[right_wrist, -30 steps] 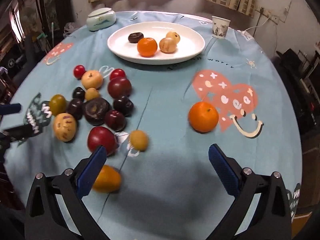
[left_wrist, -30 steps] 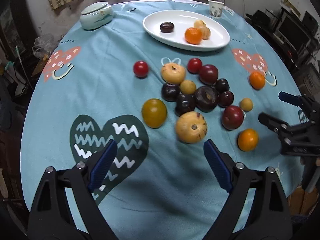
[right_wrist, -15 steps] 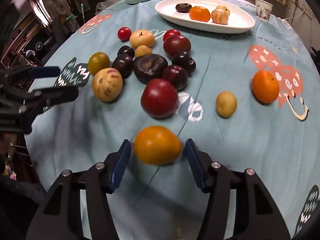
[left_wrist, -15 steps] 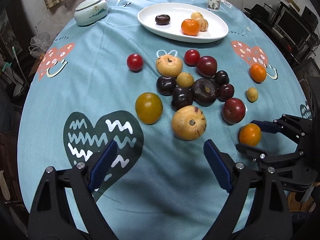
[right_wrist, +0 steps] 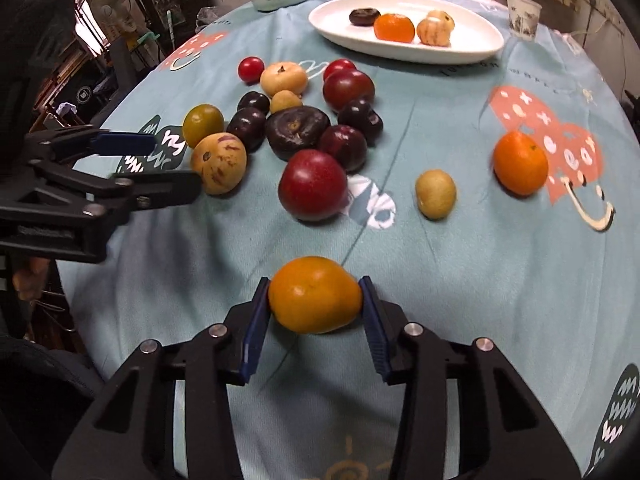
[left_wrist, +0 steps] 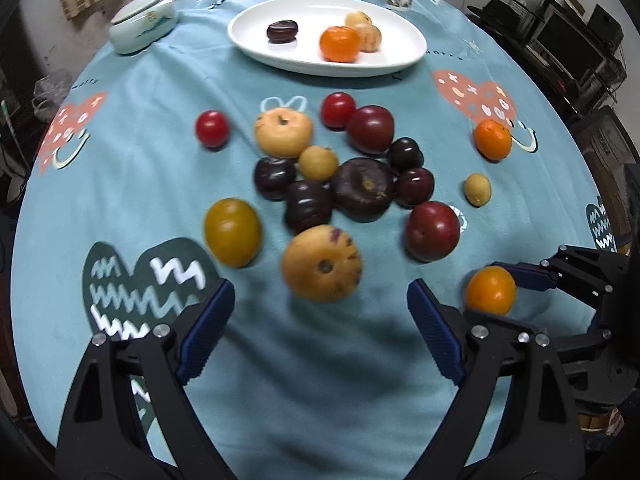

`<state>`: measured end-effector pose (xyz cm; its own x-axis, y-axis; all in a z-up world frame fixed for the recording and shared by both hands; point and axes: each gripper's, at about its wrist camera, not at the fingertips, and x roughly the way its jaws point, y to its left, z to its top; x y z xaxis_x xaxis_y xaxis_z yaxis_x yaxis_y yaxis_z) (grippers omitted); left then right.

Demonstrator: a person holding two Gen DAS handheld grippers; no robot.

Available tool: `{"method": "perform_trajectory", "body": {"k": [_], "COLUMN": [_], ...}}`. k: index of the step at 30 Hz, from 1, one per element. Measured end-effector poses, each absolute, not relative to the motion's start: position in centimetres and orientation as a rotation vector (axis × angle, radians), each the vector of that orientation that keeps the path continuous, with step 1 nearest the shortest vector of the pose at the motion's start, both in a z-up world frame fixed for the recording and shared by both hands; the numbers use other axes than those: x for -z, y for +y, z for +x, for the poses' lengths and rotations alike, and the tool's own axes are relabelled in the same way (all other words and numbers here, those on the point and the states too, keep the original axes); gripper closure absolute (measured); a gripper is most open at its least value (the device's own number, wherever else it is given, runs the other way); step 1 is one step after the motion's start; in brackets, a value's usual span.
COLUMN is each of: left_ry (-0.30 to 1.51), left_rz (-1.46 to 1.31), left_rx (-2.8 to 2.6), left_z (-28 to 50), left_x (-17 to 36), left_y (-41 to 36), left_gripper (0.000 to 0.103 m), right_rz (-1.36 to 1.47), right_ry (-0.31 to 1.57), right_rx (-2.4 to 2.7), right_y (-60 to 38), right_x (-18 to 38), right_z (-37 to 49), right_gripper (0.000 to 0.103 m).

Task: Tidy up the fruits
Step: 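Grasp the orange-yellow oval fruit with the right tool while the left tool grasps a striped melon, then carry both fruits onto the white plate and open both tools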

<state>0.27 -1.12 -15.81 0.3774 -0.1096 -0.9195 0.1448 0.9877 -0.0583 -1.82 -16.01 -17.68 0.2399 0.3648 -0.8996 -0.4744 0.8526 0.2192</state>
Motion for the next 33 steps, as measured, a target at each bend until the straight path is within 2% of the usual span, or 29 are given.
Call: {"method": "perform_trajectory", "body": {"k": [4,6,7,8,14,25,33], "left_ry": [1.195,1.191,1.183,1.191,1.201,1.111,1.132], "left_rz": [0.030,0.033,0.040,0.044,-0.010,-0.025,0.035], "left_rx": [0.143,0.129,0.134,0.154,0.181,0.235,0.253], "left_z": [1.8,2.2,2.2,2.3,1.5,1.1,3.1], "left_x": [16.9,17.1,17.0,17.1,16.5,12.3,12.8], "left_y": [-1.9,-1.9,-2.0,-2.2,-1.1,-0.8,-1.6], "left_gripper": [0.014,0.021,0.029,0.057,0.058,0.058,0.057], "right_rz": [-0.109,-0.112,-0.111,-0.110,-0.105,-0.089,-0.085], "right_ry": [1.203,1.208,1.211,1.212,1.207,1.215,1.220], "right_rx": [-0.569,-0.562,-0.561,-0.561,-0.560,-0.579,-0.583], "right_y": [-16.2,-16.2,-16.3,-16.3,-16.2,-15.7,-15.8], "right_x": [17.8,17.9,18.0,18.0,17.9,18.3,18.4], "right_z": [-2.0,-2.2,-2.2,-2.2,-1.9,-1.3,-1.3], "right_gripper": [0.059,0.059,0.059,0.059,0.059,0.059,0.058]}}
